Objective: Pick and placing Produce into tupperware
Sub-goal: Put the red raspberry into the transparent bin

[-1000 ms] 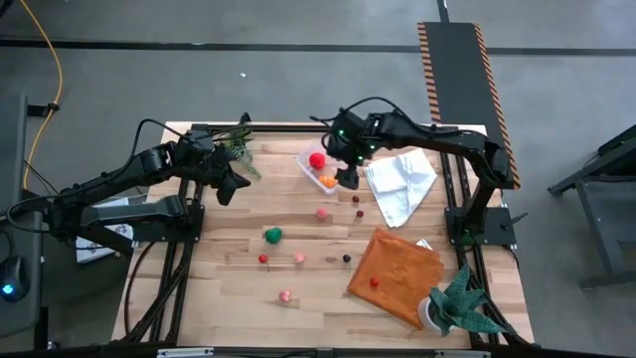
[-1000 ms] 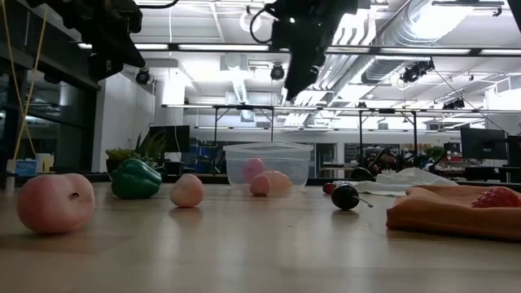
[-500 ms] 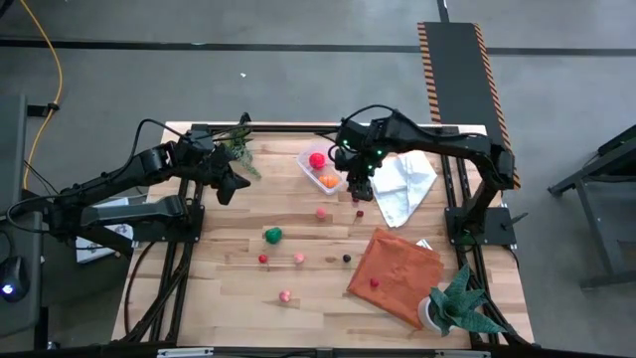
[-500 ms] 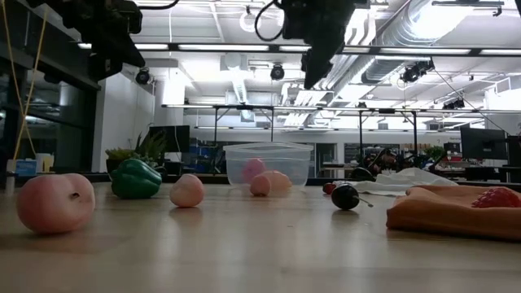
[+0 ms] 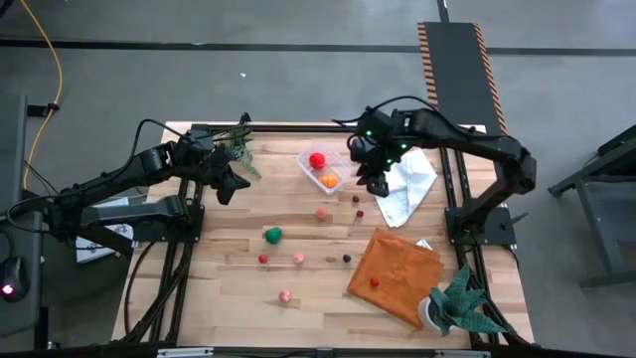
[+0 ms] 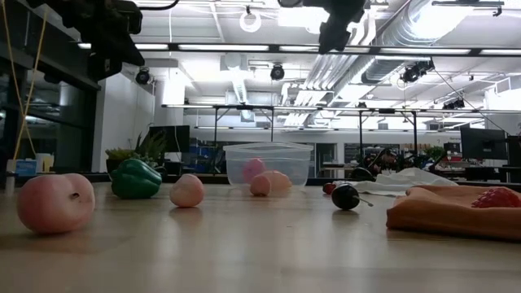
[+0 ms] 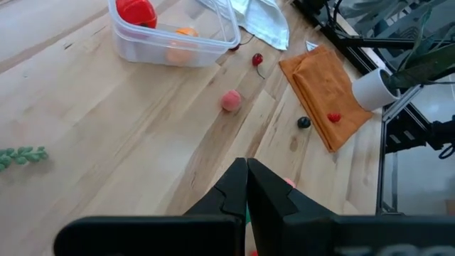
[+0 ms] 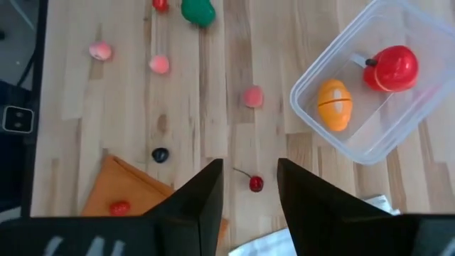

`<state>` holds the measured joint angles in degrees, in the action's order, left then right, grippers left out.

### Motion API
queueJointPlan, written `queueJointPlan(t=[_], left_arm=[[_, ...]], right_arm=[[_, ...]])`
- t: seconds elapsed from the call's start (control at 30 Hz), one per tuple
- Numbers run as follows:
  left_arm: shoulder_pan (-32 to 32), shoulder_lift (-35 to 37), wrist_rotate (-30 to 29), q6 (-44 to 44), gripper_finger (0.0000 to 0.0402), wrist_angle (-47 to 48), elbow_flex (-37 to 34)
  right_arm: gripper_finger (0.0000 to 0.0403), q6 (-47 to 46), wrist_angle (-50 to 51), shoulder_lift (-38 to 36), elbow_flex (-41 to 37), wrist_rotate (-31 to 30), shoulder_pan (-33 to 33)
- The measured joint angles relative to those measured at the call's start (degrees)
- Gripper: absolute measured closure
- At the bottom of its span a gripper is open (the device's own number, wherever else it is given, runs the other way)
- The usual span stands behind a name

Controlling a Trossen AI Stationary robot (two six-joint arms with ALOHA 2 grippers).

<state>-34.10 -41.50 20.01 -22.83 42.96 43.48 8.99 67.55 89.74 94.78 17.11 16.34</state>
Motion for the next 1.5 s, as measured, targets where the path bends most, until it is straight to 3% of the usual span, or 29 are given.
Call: queueJointPlan(t=[0.53, 0.63, 0.8, 0.93, 1.2, 1.5], left_arm=[[0.0, 0.0, 0.0, -1.1, 0.0401, 0.0, 0.0], [0.0, 0.0, -0.1, -1.6, 0.0401, 0.0, 0.0], [0.0, 0.0, -0.1, -2.0, 0.0401, 0.0, 0.0], [0.0, 0.0, -0.8, -2.0, 0.0401, 0.0, 0.0], [0.0, 0.0, -3.2, -2.0, 0.0401, 0.0, 0.0], [0.0, 0.0, -3.3, -2.4, 0.0401, 0.0, 0.0]], right_arm=[[0.0281, 0.5, 2.4, -6.4, -0.5, 0.0, 2.6], [0.0281, -0.8, -2.1, -10.7, -6.6, 0.0, 4.3], [0.0281, -9.3, -14.7, -21.7, -24.2, 0.0, 5.2], [0.0281, -16.9, -22.1, -28.6, -33.8, 3.8, 2.9], [0.0281, -24.2, -22.3, -33.5, -42.8, 4.8, -4.5], [0.0281, -20.7, -26.2, -33.5, -48.8, 6.5, -13.3]])
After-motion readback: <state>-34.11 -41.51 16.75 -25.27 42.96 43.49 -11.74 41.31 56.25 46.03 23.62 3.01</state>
